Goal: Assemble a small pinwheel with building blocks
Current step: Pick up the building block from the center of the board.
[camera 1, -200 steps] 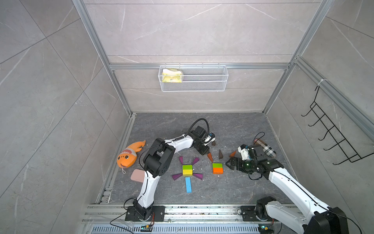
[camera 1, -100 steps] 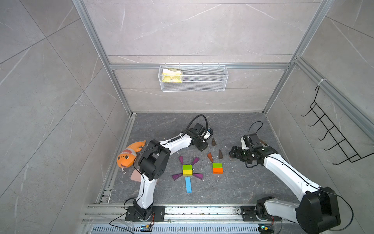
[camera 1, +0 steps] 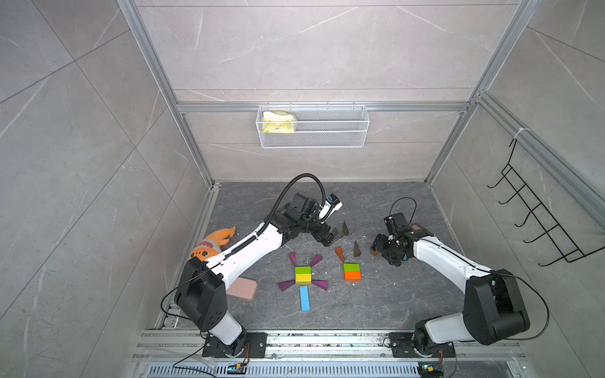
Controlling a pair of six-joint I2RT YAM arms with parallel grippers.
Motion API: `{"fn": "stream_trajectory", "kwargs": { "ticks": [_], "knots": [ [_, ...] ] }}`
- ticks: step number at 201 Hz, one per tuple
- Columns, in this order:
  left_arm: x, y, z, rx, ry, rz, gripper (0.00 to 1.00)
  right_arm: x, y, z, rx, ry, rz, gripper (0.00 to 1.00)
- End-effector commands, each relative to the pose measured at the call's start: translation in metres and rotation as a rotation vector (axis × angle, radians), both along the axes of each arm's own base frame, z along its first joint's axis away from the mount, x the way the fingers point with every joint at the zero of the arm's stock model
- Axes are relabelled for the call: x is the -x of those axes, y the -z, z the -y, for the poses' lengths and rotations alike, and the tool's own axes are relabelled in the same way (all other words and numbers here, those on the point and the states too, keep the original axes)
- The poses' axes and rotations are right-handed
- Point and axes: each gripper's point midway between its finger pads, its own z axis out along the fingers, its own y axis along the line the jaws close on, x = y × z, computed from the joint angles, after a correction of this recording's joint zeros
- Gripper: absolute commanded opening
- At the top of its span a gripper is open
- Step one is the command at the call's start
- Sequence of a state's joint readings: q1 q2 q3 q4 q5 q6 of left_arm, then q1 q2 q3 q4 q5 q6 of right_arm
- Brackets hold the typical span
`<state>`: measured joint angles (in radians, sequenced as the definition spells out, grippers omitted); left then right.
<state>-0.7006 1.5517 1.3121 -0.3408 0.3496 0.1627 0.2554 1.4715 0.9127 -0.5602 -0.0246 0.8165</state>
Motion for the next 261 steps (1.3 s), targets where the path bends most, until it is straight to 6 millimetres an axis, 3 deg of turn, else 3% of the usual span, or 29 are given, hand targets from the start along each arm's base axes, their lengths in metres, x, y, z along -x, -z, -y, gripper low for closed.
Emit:
{"fn": "stream_trajectory", "kwargs": {
  "ticks": [1,28,79,158,171,179,186,261],
  "knots": [
    [0.015,-0.007,-0.009,0.013,0.022,-0.001,1.00,-0.018,0.003,0.000,-0.001,0.056,0.007,0.75],
    [0.009,-0.008,-0.012,-0.007,-0.022,-0.004,1.00,-0.027,0.012,0.000,0.016,0.079,-0.022,0.69],
    [0.008,-0.015,-0.017,-0.003,-0.052,0.016,1.00,-0.023,0.025,0.011,0.071,0.138,-0.065,0.60],
    [0.008,-0.015,-0.018,-0.003,-0.063,0.013,1.00,-0.031,0.032,0.006,0.061,0.143,-0.074,0.46],
    [0.007,-0.015,-0.018,-0.001,-0.069,0.008,1.00,-0.031,0.032,0.005,0.061,0.144,-0.076,0.40],
    [0.008,-0.015,-0.018,0.000,-0.067,0.007,1.00,-0.031,0.034,0.005,0.062,0.145,-0.081,0.26],
    [0.008,-0.015,-0.018,0.002,-0.068,0.006,1.00,-0.030,0.035,0.005,0.063,0.147,-0.086,0.22],
    [0.009,-0.014,-0.017,0.000,-0.058,0.001,1.00,-0.029,0.042,-0.007,0.033,0.113,-0.106,0.34]
  ]
}}
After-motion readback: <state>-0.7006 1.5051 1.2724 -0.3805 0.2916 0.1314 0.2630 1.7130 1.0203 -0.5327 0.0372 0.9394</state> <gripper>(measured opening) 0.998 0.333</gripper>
